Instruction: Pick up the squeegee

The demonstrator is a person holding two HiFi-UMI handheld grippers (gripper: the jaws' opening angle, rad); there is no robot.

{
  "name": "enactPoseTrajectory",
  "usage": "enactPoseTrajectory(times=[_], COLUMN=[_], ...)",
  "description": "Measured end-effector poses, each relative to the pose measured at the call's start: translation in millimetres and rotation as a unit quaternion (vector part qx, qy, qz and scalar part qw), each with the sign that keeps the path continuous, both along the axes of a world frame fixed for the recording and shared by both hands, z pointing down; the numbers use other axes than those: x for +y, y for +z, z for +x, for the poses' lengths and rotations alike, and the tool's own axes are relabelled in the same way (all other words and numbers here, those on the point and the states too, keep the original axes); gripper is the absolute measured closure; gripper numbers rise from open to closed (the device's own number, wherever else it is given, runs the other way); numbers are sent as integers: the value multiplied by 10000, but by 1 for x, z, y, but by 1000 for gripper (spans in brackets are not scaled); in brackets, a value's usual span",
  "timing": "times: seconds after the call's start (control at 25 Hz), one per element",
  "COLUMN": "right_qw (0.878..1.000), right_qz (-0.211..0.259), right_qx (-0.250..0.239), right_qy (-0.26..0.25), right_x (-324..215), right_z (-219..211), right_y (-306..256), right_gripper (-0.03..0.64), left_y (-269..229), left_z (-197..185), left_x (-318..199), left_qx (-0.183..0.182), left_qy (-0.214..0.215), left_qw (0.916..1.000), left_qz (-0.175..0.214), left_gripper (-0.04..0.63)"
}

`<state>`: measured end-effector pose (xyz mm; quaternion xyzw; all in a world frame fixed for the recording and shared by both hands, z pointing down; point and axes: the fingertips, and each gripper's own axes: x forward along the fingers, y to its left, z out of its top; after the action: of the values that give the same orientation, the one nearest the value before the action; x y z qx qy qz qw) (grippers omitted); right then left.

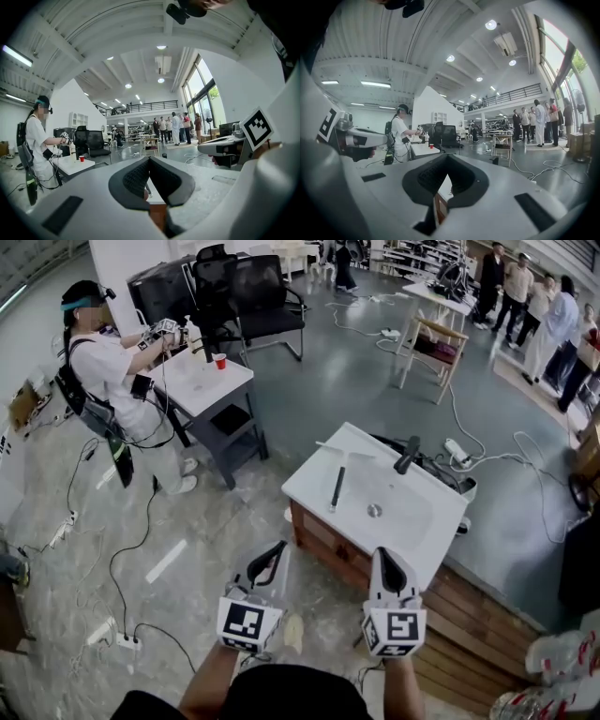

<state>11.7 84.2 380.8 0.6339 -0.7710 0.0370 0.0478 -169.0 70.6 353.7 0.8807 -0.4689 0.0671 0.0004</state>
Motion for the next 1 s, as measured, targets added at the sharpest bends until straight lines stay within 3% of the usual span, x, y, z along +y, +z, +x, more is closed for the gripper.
enactPoseTrajectory(times=[0.16,0.44,1.0], right_qw=[9999,9991,9954], right_qz=[-16,-3,1], right_qx=[11,38,95], right_qy=[153,416,958], right_x=[-26,-59,-94], right_z=[-11,-16,6], right_y=[2,8,11], right_gripper=[618,618,618], left_y=[6,11,17], left_z=[-10,-19,-2], left_x=[-27,-72,-129], left_qx=[-10,46,90], left_qy=[122,354,790], left_qw=[9997,9993,9967], left_qz=[-192,-112,-187], left_gripper=[594,594,594])
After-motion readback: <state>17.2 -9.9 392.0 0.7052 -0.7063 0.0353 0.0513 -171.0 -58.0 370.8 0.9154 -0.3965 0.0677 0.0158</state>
